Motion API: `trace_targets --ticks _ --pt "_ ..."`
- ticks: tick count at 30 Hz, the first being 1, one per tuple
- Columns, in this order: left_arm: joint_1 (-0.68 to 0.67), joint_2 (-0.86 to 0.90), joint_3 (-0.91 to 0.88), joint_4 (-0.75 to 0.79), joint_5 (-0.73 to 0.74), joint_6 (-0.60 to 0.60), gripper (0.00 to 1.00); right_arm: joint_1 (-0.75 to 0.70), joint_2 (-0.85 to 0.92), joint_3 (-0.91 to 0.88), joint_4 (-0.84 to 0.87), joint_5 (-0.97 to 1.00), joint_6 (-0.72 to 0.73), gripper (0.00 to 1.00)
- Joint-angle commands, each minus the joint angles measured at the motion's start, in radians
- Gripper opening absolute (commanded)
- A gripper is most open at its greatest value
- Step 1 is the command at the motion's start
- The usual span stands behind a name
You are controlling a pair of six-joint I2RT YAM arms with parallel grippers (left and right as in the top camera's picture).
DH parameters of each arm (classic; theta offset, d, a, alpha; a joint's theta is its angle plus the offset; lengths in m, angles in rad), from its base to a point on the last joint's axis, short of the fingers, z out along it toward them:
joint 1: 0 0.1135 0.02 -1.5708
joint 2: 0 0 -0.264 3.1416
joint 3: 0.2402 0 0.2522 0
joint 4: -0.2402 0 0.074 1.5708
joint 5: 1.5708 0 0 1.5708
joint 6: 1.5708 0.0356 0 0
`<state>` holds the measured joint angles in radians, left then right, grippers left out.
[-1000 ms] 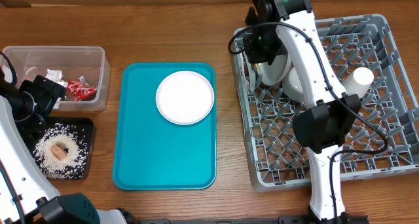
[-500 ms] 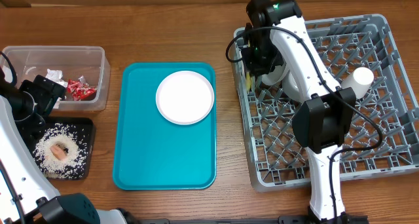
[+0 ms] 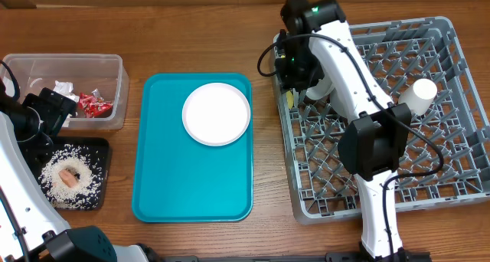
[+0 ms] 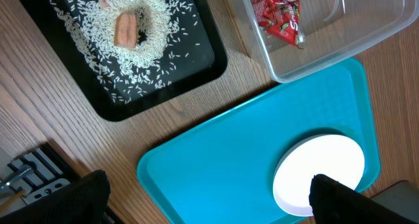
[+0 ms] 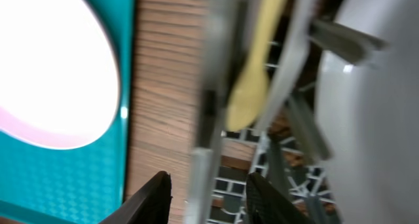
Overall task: Sort waste into correct bins and load items into the dishwasher rack
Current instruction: 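Carry the yellow spoon right and insert it upright at the rack's left edge, then move the right gripper to the white plate and grasp its rim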
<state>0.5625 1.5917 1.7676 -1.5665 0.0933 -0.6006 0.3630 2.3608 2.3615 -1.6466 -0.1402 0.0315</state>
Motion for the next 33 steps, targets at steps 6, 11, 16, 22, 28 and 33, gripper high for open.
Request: trace_targets --ticks 6,11,16,22,28,33 --pt "-0.006 -0.002 -0.009 0.001 0.001 -0.008 1.0 0.135 -0.017 0.074 0.004 -0.044 0.232 0.5" --pt "-0.006 -0.002 -0.009 0.001 0.001 -0.009 1.0 0.222 -0.017 0.073 0.022 0.058 0.457 0.5" --pt "-0.006 -0.002 -0.009 0.001 0.001 -0.008 1.0 0.318 -0.017 0.073 0.018 0.258 0.711 0.58" --pt "-0.006 -0.002 -0.009 0.001 0.001 -0.008 1.0 0.383 -0.017 0.023 0.041 0.312 0.868 1.0" --pt "-0.006 -0.002 -0.009 0.001 0.001 -0.008 1.0 0.386 -0.017 -0.068 0.098 0.203 0.946 1.0" --pt "-0.006 -0.002 -0.009 0.001 0.001 -0.008 1.0 0.388 -0.017 -0.184 0.199 0.101 0.946 1.0"
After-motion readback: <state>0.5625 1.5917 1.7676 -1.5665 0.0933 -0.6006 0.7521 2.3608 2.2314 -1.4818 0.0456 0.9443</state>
